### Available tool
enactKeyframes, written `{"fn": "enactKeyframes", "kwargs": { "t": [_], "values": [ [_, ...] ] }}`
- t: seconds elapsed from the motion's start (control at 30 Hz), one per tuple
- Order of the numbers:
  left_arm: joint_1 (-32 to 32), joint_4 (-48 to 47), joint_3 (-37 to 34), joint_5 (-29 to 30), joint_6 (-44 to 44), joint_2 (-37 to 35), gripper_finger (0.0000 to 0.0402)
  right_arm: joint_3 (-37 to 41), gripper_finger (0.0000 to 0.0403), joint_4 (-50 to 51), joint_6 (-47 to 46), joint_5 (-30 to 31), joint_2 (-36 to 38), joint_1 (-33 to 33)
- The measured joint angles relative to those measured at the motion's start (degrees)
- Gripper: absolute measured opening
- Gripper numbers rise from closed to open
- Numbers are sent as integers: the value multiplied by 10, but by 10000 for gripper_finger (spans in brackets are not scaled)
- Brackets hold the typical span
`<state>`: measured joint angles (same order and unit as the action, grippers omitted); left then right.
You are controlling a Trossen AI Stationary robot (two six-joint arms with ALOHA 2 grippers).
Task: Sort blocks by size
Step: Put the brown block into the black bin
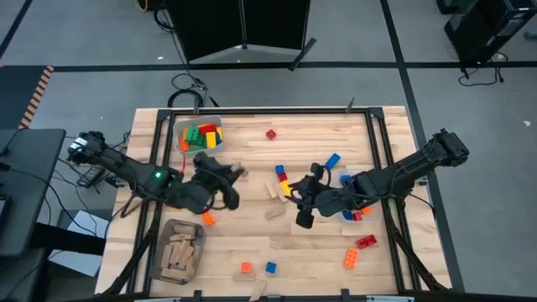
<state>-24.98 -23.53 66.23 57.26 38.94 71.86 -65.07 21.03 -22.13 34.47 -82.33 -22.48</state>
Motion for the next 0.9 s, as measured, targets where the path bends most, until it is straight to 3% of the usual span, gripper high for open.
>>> {"fn": "enactKeyframes", "kwargs": {
  "t": [0.27, 0.43, 0.7, 0.9],
  "values": [
    [-30, -279, 0, -230, 301, 0, 61, 33, 174, -22, -114, -71, 0, -21],
    [-57, -390, 0, -351, 417, 0, 61, 48, 171, -27, -175, -86, 0, -49],
    [-149, -445, 0, -412, 530, 0, 61, 69, 169, -39, -309, -78, 0, -76],
    [-220, -460, 0, -423, 610, 0, 61, 69, 168, -45, -374, -72, 0, -99]
  ]
}}
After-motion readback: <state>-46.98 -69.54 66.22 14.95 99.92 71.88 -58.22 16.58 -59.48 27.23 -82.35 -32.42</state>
